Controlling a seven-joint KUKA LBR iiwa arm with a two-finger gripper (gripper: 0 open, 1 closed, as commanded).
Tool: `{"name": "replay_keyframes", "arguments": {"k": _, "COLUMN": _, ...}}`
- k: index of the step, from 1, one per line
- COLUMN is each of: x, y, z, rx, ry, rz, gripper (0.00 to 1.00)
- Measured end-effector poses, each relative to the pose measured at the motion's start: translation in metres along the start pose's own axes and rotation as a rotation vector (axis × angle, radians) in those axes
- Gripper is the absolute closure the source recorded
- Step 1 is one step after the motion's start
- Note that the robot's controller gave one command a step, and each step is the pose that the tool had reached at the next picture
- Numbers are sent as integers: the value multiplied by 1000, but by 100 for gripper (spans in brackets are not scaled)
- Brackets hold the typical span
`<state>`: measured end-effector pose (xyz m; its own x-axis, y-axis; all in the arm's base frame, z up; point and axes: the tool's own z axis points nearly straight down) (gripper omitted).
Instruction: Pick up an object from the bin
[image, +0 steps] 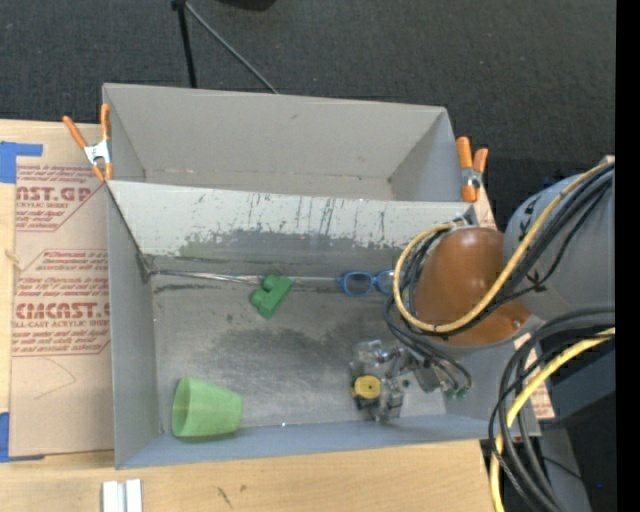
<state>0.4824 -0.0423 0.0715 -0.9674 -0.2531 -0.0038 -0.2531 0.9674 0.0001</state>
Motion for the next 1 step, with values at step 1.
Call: {"name": "replay_keyframes", "arguments": {"k": 1, "x": -26, "y": 31, "z": -231, "rx": 3, "ry": -7, "rz": -49, "gripper": 100}}
